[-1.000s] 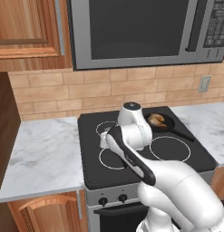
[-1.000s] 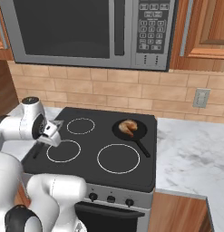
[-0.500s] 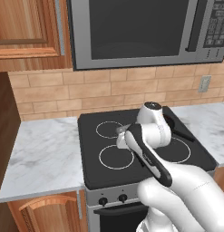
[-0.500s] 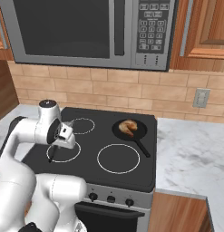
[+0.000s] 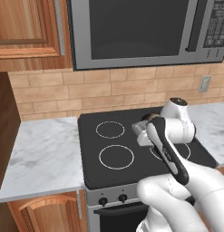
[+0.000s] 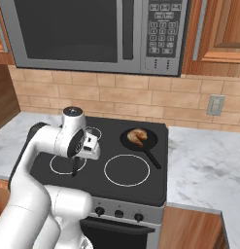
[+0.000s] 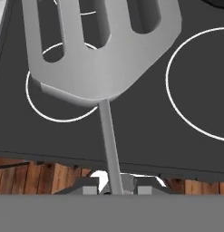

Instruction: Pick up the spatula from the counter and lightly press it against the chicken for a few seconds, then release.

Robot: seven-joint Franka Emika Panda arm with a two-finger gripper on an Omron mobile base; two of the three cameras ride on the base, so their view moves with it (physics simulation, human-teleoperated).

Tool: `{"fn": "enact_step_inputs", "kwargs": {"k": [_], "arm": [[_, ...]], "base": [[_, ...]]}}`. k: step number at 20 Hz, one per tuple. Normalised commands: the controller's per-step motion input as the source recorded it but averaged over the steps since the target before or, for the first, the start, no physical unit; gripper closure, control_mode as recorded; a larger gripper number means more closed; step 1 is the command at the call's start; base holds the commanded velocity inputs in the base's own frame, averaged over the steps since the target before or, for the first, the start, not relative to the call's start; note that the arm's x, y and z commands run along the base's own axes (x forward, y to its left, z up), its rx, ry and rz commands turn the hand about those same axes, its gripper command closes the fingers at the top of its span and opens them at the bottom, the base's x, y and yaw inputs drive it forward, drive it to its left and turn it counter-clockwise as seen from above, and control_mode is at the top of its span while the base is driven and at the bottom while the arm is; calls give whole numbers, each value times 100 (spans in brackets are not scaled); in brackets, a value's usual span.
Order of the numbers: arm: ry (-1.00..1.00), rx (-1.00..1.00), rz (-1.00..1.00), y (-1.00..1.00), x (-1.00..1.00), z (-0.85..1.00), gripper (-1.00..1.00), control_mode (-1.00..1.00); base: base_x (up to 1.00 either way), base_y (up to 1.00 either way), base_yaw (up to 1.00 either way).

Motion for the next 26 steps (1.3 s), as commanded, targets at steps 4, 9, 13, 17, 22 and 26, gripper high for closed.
{"fn": "enact_step_inputs", "kwargs": {"k": [4, 9, 13, 17, 22, 26], "arm": [[0, 0, 14, -55, 0, 8, 100, -100], [-1, 0, 17, -42, 0, 2, 100, -100], [0, -1, 17, -45, 0, 10, 100, -100], [0, -2, 12, -43, 1, 21, 100, -100], [0, 0, 8, -40, 4, 4, 100, -100], [0, 0, 6, -45, 8, 0, 100, -100]], "base": [[0, 0, 0], [0, 0, 0], [0, 0, 0], [0, 0, 0], [0, 0, 0], [0, 0, 0]]}}
